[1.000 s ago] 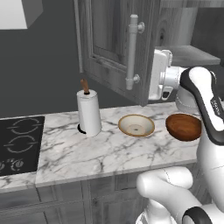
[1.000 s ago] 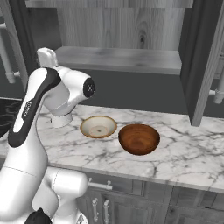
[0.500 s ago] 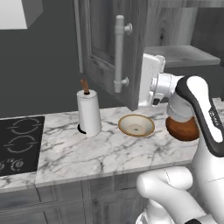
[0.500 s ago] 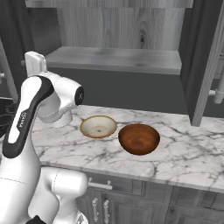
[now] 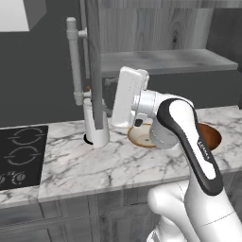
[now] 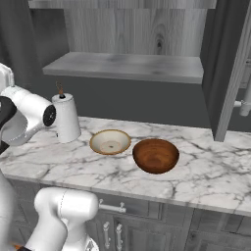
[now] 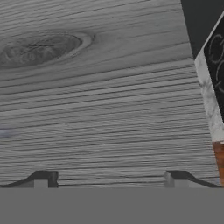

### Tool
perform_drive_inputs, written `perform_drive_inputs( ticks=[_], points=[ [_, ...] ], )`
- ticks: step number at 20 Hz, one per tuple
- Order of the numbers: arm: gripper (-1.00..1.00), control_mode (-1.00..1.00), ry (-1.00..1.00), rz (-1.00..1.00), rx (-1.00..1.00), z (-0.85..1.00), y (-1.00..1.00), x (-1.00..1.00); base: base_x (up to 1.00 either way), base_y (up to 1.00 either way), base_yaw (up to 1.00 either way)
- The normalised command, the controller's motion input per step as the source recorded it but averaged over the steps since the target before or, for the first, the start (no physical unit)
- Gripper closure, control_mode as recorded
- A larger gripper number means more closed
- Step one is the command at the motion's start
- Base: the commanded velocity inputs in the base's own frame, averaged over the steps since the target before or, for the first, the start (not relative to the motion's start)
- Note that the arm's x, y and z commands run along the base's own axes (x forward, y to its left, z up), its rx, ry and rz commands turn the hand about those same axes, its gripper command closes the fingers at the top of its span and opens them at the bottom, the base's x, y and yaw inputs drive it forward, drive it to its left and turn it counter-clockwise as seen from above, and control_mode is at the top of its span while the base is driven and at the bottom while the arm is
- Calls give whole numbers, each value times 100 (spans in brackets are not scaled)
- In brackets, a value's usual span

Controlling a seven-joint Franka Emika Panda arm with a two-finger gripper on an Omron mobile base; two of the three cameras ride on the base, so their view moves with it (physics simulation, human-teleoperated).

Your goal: Open the cabinet. Pick the bowls from the counter and place them in the cabinet. Then close the cabinet.

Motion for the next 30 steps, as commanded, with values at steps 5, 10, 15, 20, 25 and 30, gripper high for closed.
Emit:
perform_drive_inputs(
  ticks=[5,10,15,20,25,30],
  points=[
    [-100,-100,5,1,-6,-1,91,5,0,0,0],
    [-100,-100,0,-1,-1,0,4,11,0,0,0],
    [-100,-100,0,2,1,0,-41,0,0,0,0],
    [-100,-100,1,-9,0,0,-89,0,0,0,0],
    [-100,-100,11,-34,-1,0,-78,0,0,0,0],
    [-100,-100,19,-53,-3,0,-62,0,0,0,0]
  ],
)
